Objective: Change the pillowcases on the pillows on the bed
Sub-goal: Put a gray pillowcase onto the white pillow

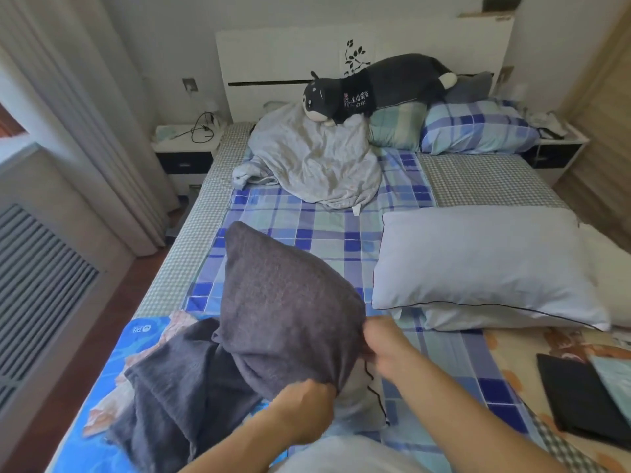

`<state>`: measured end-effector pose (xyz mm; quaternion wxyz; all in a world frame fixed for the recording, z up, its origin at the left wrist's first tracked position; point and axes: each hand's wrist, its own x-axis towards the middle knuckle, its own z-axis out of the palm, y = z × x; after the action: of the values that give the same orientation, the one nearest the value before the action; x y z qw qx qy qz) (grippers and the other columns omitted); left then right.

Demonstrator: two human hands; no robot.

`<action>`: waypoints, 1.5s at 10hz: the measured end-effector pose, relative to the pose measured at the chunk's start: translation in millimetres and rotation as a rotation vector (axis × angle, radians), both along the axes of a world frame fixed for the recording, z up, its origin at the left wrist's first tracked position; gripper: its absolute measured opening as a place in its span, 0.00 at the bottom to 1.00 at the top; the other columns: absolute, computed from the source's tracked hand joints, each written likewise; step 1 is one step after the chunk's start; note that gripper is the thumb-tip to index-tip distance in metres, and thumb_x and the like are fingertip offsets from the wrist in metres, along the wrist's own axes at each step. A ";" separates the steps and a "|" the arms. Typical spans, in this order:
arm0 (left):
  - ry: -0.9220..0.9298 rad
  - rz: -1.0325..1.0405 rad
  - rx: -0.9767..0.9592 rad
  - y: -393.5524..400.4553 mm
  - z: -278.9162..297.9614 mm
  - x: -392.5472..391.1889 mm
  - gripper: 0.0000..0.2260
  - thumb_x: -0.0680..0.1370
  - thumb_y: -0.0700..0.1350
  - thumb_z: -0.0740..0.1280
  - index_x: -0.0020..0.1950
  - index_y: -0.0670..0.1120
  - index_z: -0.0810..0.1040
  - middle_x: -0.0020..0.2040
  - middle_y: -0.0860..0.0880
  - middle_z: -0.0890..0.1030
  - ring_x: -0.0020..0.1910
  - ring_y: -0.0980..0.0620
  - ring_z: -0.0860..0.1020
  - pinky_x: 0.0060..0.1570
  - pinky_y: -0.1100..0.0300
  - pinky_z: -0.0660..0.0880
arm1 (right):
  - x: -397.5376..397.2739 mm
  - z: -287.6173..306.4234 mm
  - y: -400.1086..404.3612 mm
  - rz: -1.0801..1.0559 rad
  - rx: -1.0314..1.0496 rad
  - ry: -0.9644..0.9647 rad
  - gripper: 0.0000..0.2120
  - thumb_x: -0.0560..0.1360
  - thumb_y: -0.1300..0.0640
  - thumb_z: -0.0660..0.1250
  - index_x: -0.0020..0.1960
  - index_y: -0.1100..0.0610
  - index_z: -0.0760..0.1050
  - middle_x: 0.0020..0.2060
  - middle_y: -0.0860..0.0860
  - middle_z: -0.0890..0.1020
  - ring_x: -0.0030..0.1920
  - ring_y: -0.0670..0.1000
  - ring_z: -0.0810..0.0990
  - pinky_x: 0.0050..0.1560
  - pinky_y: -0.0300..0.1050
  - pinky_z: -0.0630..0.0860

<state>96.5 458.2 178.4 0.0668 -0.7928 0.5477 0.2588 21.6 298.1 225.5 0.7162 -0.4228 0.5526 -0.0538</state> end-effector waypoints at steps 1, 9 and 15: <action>0.135 -0.041 0.111 2.3 1.8 -15.6 0.22 0.75 0.56 0.55 0.60 0.46 0.77 0.61 0.39 0.80 0.60 0.36 0.77 0.58 0.47 0.74 | -11.6 -2.6 -19.3 0.114 -0.432 0.194 0.13 0.75 0.64 0.62 0.58 0.59 0.75 0.56 0.63 0.80 0.46 0.56 0.79 0.46 0.49 0.77; 1.039 1.316 -0.617 34.8 58.9 150.6 0.19 0.82 0.54 0.62 0.66 0.42 0.74 0.60 0.46 0.77 0.65 0.43 0.75 0.61 0.44 0.74 | -6.5 170.9 -33.8 0.794 -1.382 -0.392 0.20 0.71 0.72 0.69 0.56 0.50 0.82 0.51 0.40 0.84 0.55 0.41 0.81 0.59 0.37 0.74; 0.211 0.351 0.128 52.4 -124.3 44.6 0.22 0.85 0.52 0.57 0.79 0.53 0.63 0.74 0.49 0.70 0.71 0.46 0.70 0.67 0.54 0.67 | -124.7 -121.0 -22.8 1.278 -0.597 0.569 0.31 0.80 0.66 0.56 0.80 0.46 0.57 0.81 0.45 0.46 0.77 0.55 0.60 0.73 0.49 0.65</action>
<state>141.1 510.6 54.1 0.0131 -0.8388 0.3875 0.3822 -103.1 275.3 104.5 0.2930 -0.8340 0.3256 0.3356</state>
